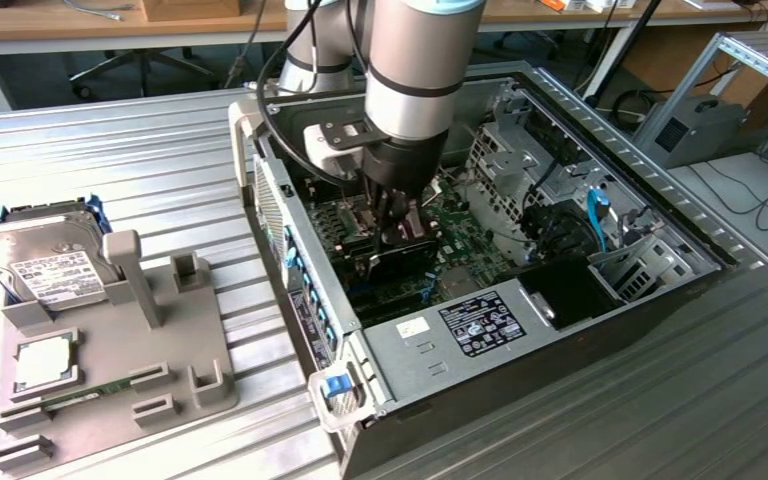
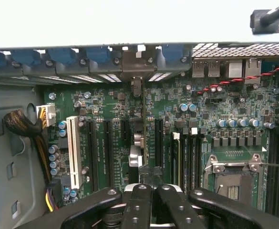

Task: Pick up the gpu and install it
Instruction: 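Press down on the gpu until it lock into place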

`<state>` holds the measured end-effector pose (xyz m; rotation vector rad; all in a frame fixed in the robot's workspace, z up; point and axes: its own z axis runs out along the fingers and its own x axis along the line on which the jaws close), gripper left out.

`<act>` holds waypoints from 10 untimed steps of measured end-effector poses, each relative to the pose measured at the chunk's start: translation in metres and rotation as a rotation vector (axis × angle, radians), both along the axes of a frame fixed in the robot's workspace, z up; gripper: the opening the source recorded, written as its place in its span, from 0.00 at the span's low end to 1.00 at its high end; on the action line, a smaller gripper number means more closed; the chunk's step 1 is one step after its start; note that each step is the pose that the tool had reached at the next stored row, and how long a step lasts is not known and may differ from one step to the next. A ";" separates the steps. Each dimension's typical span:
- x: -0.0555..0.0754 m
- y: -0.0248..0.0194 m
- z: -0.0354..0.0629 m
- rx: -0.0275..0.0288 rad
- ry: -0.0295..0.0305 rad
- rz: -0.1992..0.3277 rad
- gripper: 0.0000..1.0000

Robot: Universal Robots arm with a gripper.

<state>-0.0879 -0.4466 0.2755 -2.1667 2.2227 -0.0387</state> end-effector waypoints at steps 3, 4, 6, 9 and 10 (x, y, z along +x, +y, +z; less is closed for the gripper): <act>0.000 0.0000 0.0043 0.0000 0.0000 0.000 0.11; 0.000 0.0000 0.0062 0.0000 -0.0001 0.000 0.11; 0.000 0.0000 0.0098 0.0000 0.0000 0.000 0.11; 0.000 0.0000 0.0151 0.0000 -0.0001 0.000 0.11; 0.000 0.0000 0.0170 0.0000 -0.0001 0.000 0.11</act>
